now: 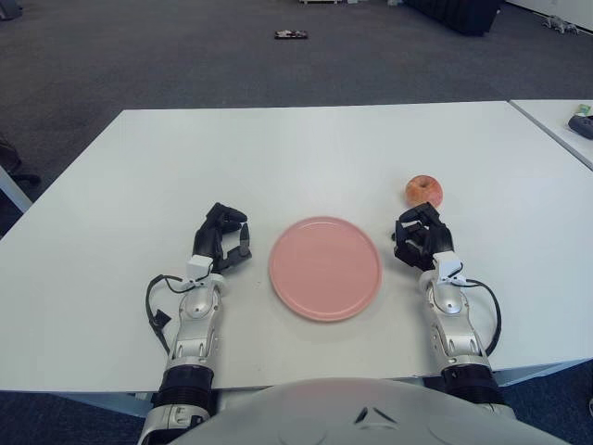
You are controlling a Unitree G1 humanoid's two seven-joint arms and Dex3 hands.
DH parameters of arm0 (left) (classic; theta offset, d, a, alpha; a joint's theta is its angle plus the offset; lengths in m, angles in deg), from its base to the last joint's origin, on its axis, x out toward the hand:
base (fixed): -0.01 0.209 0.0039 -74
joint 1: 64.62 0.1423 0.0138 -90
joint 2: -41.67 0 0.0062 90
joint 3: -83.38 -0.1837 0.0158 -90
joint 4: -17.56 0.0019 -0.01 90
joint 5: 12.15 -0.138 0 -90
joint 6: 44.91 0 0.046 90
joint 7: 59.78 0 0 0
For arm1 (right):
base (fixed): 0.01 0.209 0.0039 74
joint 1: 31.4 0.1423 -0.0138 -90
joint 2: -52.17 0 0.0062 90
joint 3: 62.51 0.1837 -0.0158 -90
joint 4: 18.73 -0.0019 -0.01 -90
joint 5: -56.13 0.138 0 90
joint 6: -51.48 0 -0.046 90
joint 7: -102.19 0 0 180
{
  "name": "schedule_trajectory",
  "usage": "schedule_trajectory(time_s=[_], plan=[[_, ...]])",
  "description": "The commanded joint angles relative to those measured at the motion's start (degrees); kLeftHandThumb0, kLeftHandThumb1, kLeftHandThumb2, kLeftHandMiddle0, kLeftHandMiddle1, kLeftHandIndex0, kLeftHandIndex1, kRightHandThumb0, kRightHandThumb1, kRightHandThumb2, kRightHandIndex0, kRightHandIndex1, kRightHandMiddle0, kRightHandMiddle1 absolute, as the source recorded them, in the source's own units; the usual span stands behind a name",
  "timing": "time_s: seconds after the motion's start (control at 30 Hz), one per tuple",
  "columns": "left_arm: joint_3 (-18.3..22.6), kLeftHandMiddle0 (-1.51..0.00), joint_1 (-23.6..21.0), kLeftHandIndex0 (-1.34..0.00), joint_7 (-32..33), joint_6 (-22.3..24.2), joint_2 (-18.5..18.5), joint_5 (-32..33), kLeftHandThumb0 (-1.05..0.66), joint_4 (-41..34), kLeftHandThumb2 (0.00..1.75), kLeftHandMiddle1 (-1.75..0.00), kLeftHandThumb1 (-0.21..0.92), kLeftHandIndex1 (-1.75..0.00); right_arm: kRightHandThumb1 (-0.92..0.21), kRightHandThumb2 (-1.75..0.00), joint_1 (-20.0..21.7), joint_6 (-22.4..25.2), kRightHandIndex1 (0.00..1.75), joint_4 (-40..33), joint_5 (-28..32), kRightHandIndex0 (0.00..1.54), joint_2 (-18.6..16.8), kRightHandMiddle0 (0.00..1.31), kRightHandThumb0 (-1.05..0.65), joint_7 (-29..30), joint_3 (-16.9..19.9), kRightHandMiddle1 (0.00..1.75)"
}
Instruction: Put the apple into the plate.
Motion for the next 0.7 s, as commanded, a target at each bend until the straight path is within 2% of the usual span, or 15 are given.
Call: schedule_trajectory(time_s=[0.0,0.27,0.43,0.53,0.6,0.67], plan=[[0.0,-0.87,1.5,-0.46,0.1,2.8,0.4,0.2,-0.42,2.6,1.09,-1.75,0.51,-1.75,-0.60,-0.97,-0.7,0.7,1.40,-5.4,-4.9,0.62,0.9,0.39,-0.40,3.3,-0.1,1.75],[-0.2,-0.88,1.4,-0.47,0.1,2.1,0.4,-0.2,-0.42,3.2,1.10,-1.75,0.50,-1.75,-0.63,-0.92,0.1,-0.3,1.40,-7.6,-11.7,0.59,2.9,0.37,-0.39,8.0,0.3,1.75],[-0.3,-0.89,1.2,-0.48,0.2,2.1,0.4,-0.4,-0.42,3.4,1.12,-1.75,0.48,-1.75,-0.69,-0.84,3.3,-4.1,1.41,-4.9,-15.2,0.54,7.0,0.33,-0.38,10.5,0.6,1.75],[-0.2,-0.89,1.0,-0.48,0.3,2.0,0.3,-0.4,-0.43,3.8,1.12,-1.75,0.48,-1.75,-0.83,-0.65,5.9,-4.3,1.40,-4.0,-16.3,0.46,9.5,0.24,-0.36,10.3,1.0,1.75],[-0.2,-0.90,1.0,-0.48,0.3,2.0,0.3,-0.4,-0.43,4.1,1.12,-1.75,0.48,-1.75,-0.87,-0.59,7.0,-3.6,1.39,-3.8,-17.3,0.34,10.8,0.22,-0.36,10.2,1.0,1.75],[-0.1,-0.90,0.9,-0.48,0.2,1.8,0.4,-0.2,-0.43,4.3,1.13,-1.75,0.48,-1.75,-0.90,-0.55,7.8,-2.0,1.37,-4.5,-18.9,0.14,12.1,0.20,-0.35,9.7,0.9,1.75]])
